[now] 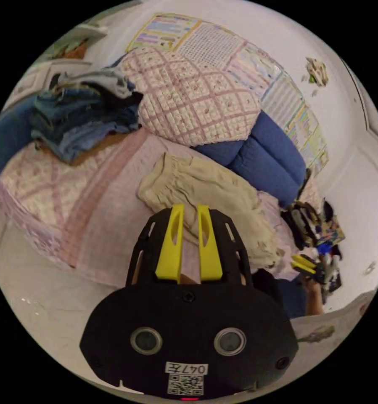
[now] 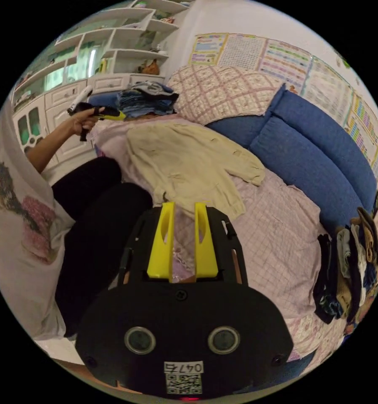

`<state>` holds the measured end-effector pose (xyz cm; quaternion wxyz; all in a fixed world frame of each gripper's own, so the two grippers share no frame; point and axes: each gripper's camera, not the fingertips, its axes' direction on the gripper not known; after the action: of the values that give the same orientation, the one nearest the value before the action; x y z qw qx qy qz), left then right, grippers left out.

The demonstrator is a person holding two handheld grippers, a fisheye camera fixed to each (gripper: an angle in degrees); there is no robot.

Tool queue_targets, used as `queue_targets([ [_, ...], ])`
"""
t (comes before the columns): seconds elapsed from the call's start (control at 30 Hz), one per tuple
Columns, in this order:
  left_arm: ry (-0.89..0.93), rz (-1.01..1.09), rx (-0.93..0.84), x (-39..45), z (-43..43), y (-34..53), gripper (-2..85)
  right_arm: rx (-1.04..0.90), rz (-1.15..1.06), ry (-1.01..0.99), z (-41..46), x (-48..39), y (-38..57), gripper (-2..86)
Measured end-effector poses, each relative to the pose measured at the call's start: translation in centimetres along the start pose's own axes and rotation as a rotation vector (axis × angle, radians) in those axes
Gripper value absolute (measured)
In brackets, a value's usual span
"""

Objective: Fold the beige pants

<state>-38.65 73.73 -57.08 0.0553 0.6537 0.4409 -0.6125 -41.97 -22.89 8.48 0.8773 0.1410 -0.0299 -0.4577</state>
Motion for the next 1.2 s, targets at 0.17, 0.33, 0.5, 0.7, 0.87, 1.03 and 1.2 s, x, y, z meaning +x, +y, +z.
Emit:
queue_targets([
  [0.17, 0.018, -0.107, -0.025, -0.5, -3.6, 2.6, 6.7, -0.094, -0.075, 0.168, 1.5, -3.1, -1.2, 3.2],
  [0.33, 0.027, -0.108, -0.035, 1.4, -7.0, 0.9, 8.2, -0.108, -0.087, 0.244, 0.8, -5.1, -2.3, 1.1],
  [0.5, 0.051, -0.146, -0.020, 2.6, -8.9, -1.1, 8.3, -0.066, -0.052, 0.317, -1.3, -6.0, -3.1, -0.3],
  [0.7, 0.097, -0.252, 0.023, 2.9, -7.1, -3.6, 8.3, 0.046, 0.113, 0.226, -2.9, -3.8, -1.9, -0.5],
  [0.87, 0.007, -0.272, -0.007, 4.9, -4.0, -5.0, 8.4, 0.054, 0.108, 0.250, -2.1, -4.0, -0.5, -0.5],
  [1.03, 0.027, -0.186, 0.032, 7.6, -2.1, -5.8, 0.7, 0.087, 0.151, 0.228, -1.2, -2.7, 1.1, -0.5],
  [1.2, 0.051, -0.135, 0.173, 10.4, -3.3, -5.3, -0.8, 0.219, 0.178, 0.276, -2.3, -0.5, 1.8, -0.5],
])
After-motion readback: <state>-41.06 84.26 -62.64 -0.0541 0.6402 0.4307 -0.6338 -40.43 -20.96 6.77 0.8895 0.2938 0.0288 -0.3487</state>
